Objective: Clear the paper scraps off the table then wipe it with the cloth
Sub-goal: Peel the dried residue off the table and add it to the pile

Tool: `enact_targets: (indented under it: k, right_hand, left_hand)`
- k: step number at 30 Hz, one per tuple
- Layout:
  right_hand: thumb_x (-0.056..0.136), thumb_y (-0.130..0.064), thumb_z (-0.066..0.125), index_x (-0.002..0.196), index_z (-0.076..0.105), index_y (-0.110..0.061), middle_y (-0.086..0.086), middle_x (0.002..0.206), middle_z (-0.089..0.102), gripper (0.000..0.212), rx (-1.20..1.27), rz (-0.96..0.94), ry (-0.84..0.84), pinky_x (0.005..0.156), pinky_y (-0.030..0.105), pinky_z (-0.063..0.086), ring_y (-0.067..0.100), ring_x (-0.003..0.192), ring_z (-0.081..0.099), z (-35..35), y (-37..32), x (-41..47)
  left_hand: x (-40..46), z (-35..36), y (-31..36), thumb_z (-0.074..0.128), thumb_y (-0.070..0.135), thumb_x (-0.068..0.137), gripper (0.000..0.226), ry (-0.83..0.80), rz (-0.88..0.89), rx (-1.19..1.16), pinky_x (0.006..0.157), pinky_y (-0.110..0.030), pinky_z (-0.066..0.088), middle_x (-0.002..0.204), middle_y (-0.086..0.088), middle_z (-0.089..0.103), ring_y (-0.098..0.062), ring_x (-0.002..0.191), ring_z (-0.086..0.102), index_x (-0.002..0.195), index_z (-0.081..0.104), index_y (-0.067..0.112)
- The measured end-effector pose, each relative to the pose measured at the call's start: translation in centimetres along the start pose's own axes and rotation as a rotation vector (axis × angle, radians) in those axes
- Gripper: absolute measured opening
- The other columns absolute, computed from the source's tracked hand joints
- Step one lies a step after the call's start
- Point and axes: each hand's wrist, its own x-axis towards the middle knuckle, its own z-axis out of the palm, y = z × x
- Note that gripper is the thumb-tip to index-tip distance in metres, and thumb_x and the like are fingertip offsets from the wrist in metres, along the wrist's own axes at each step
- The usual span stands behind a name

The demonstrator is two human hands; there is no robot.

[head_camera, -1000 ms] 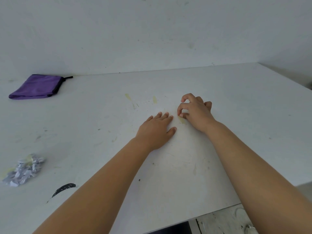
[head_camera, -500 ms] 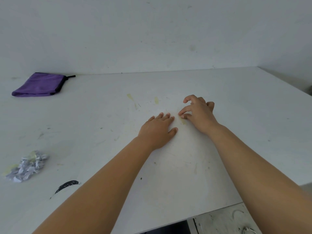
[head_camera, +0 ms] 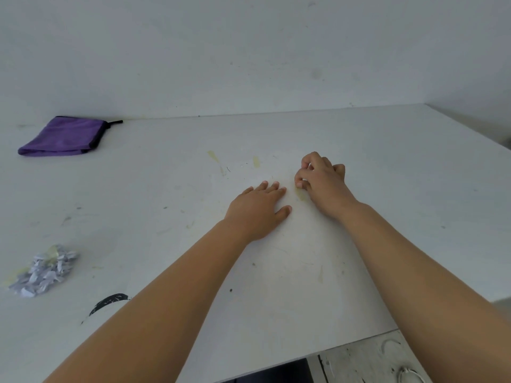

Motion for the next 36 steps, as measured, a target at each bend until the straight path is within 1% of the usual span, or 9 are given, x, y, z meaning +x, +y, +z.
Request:
enact_targets:
  k: [5, 11, 14, 20, 23, 26, 28, 31, 36]
  right_hand:
    - [0.09, -0.006, 0.039, 0.078, 0.048, -0.028, -0.013, 0.102, 0.039, 0.026, 0.089, 0.053, 0.004, 0.07, 0.026, 0.014, 0.025, 0.105, 0.038, -0.5, 0.0, -1.7]
    - [0.095, -0.006, 0.041, 0.086, 0.057, -0.024, -0.007, 0.102, 0.045, 0.026, 0.112, 0.106, 0.048, 0.073, 0.024, 0.019, 0.026, 0.097, 0.032, -2.5, -0.8, -3.7]
    - [0.095, -0.004, 0.041, 0.088, 0.06, -0.02, -0.003, 0.102, 0.048, 0.025, 0.124, 0.112, 0.07, 0.079, 0.027, 0.027, 0.015, 0.086, 0.02, -2.9, -1.6, -4.2]
    - [0.096, -0.008, 0.042, 0.08, 0.051, -0.025, -0.006, 0.095, 0.046, 0.025, 0.315, 0.142, 0.165, 0.076, 0.025, 0.021, 0.016, 0.088, 0.04, -4.4, -4.9, -3.6]
    - [0.097, -0.016, 0.045, 0.081, 0.054, -0.028, -0.009, 0.097, 0.047, 0.022, 0.352, 0.081, 0.16, 0.076, 0.01, 0.023, 0.018, 0.095, 0.038, -6.2, -7.6, -2.6]
    - [0.098, -0.016, 0.043, 0.081, 0.054, -0.029, -0.009, 0.098, 0.05, 0.023, 0.401, 0.055, 0.13, 0.073, 0.017, 0.028, 0.023, 0.1, 0.035, -7.0, -9.9, -2.1]
    - [0.098, -0.018, 0.043, 0.08, 0.052, -0.029, -0.007, 0.097, 0.051, 0.023, 0.438, 0.051, 0.128, 0.075, 0.021, 0.027, 0.024, 0.101, 0.037, -7.3, -11.0, -1.9]
    - [0.098, -0.02, 0.044, 0.076, 0.049, -0.033, -0.01, 0.095, 0.051, 0.026, 0.531, 0.055, 0.118, 0.076, 0.012, 0.026, 0.025, 0.105, 0.043, -7.5, -12.4, -1.6]
    - [0.097, -0.023, 0.045, 0.076, 0.053, -0.032, -0.008, 0.094, 0.062, 0.024, 0.692, 0.059, 0.069, 0.084, 0.027, 0.041, 0.02, 0.104, 0.053, -7.1, -14.8, -1.3]
  left_hand:
    - [-0.1, 0.2, 0.2, 0.025, 0.047, 0.099, 0.056, 0.0, -0.006, 0.012, 0.118, -0.032, 0.005, 0.158, 0.007, 0.012, -0.01, 0.146, 0.006, 0.15, 0.018, 0.025]
    - [0.1, -0.2, -0.2, 0.022, 0.045, 0.1, 0.052, -0.002, -0.005, 0.037, 0.116, -0.044, -0.012, 0.157, 0.01, 0.017, -0.012, 0.146, -0.004, 0.149, 0.02, 0.027]
    - [-0.3, -0.8, -0.5, 0.027, 0.044, 0.1, 0.049, 0.078, -0.019, -0.051, 0.115, -0.045, -0.012, 0.156, 0.011, 0.019, -0.013, 0.146, -0.008, 0.147, 0.025, 0.029]
    - [-2.0, -3.5, -0.6, 0.055, 0.051, 0.087, 0.034, 0.329, 0.002, -0.319, 0.113, -0.038, 0.007, 0.136, 0.016, 0.051, -0.007, 0.141, 0.02, 0.118, 0.06, 0.037]
    - [-3.1, -5.2, 0.0, 0.06, 0.05, 0.084, 0.029, 0.402, 0.001, -0.532, 0.109, -0.033, 0.021, 0.113, 0.022, 0.06, 0.002, 0.119, 0.043, 0.108, 0.065, 0.034]
    - [-3.9, -6.4, -0.3, 0.062, 0.046, 0.085, 0.013, 0.47, 0.003, -0.675, 0.106, -0.041, 0.032, 0.09, 0.029, 0.061, 0.009, 0.098, 0.049, 0.092, 0.066, 0.035]
    - [-4.4, -6.9, -1.1, 0.061, 0.043, 0.086, 0.008, 0.501, -0.027, -0.678, 0.104, -0.044, 0.034, 0.088, 0.029, 0.061, 0.005, 0.099, 0.05, 0.087, 0.066, 0.036]
    - [-5.5, -7.6, -2.7, 0.063, 0.044, 0.084, 0.009, 0.53, -0.08, -0.687, 0.102, -0.043, 0.037, 0.096, 0.024, 0.065, 0.0, 0.107, 0.052, 0.086, 0.068, 0.037]
    - [-7.6, -8.8, -4.8, 0.066, 0.036, 0.084, 0.004, 0.545, -0.121, -0.754, 0.089, -0.025, 0.041, 0.091, 0.018, 0.068, 0.003, 0.097, 0.057, 0.085, 0.069, 0.033]
